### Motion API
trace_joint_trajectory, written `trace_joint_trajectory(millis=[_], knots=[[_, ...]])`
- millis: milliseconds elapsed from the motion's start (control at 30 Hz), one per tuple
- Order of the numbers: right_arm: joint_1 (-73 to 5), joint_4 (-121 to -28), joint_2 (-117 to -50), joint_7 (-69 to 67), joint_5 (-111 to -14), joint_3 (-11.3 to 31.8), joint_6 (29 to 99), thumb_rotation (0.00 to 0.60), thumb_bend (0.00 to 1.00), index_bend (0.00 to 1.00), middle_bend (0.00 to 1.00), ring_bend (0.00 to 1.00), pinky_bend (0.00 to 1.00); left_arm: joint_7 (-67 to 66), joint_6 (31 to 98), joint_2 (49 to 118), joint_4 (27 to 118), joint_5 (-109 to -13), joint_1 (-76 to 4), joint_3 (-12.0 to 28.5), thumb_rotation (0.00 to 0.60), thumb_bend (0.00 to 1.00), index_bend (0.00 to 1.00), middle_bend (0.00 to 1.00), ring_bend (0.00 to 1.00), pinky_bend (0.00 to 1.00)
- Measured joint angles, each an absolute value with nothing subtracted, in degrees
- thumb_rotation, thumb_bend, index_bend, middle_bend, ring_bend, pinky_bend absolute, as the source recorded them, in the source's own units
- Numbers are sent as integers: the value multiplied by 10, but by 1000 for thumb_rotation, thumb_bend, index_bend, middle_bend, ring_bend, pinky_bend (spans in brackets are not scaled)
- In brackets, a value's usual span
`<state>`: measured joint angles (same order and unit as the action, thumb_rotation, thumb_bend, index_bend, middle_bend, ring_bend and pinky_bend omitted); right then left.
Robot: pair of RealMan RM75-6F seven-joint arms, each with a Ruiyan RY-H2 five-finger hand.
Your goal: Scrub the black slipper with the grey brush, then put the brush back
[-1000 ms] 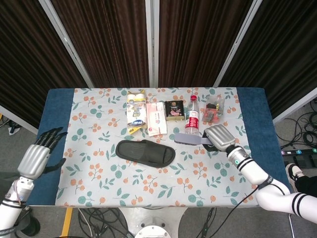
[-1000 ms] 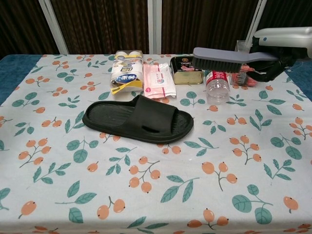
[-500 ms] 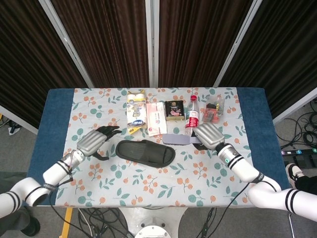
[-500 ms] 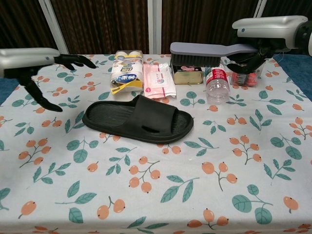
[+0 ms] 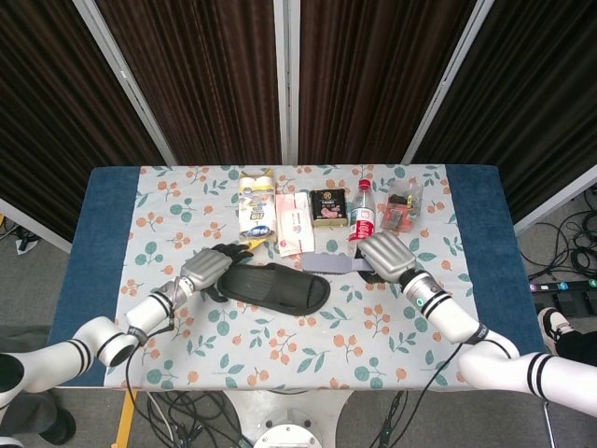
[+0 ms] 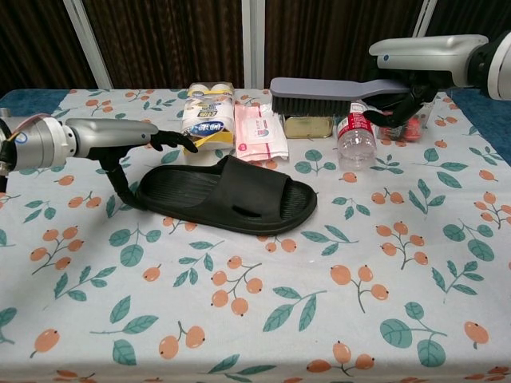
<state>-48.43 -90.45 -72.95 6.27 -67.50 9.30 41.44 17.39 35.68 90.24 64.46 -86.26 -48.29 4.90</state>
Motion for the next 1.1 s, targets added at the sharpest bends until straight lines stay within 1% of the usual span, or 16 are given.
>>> trace_joint_trajectory(millis=[100, 233, 267, 333, 400, 433, 500, 567, 700, 967, 1100], knots=[[-486, -898, -738, 63, -675, 90, 412, 600, 451, 1000, 1000, 1000, 1000, 171, 357, 911, 638, -858, -486, 46, 600, 189, 145, 141, 96, 136], [-490, -886, -755, 64, -679, 83, 406, 600, 451, 1000, 1000, 1000, 1000, 170, 353, 927, 621, -846, -489, 45, 600, 178, 165, 180, 96, 139], [-492, -882, -760, 65, -680, 82, 405, 600, 451, 1000, 1000, 1000, 1000, 171, 353, 932, 616, -842, -490, 45, 600, 174, 178, 199, 100, 145], [-495, -874, -770, 68, -682, 78, 402, 600, 451, 1000, 1000, 1000, 1000, 171, 354, 939, 608, -838, -491, 46, 600, 167, 223, 261, 144, 174], [-497, -867, -781, 71, -683, 76, 401, 600, 451, 1000, 1000, 1000, 1000, 170, 362, 945, 601, -834, -491, 47, 600, 161, 307, 360, 225, 224], [-499, -862, -788, 72, -684, 75, 400, 600, 451, 1000, 1000, 1000, 1000, 170, 366, 949, 597, -833, -490, 47, 600, 159, 339, 394, 249, 239], [-502, -853, -800, 72, -685, 75, 399, 600, 451, 1000, 1000, 1000, 1000, 170, 371, 955, 591, -832, -490, 46, 600, 159, 368, 424, 272, 247], [-506, -840, -813, 74, -685, 76, 399, 600, 452, 1000, 1000, 1000, 1000, 171, 378, 957, 590, -834, -489, 43, 600, 158, 387, 443, 289, 254], [-517, -811, -843, 88, -684, 78, 399, 600, 451, 1000, 1000, 1000, 1000, 175, 385, 960, 587, -836, -487, 37, 600, 158, 403, 460, 291, 254], [-541, -735, -916, 133, -683, 76, 399, 600, 449, 1000, 1000, 1000, 1000, 173, 392, 958, 588, -839, -489, 30, 600, 158, 404, 460, 290, 255], [-547, -708, -938, 156, -693, 65, 401, 600, 449, 1000, 1000, 1000, 1000, 170, 395, 955, 591, -839, -489, 28, 600, 158, 404, 459, 290, 255]])
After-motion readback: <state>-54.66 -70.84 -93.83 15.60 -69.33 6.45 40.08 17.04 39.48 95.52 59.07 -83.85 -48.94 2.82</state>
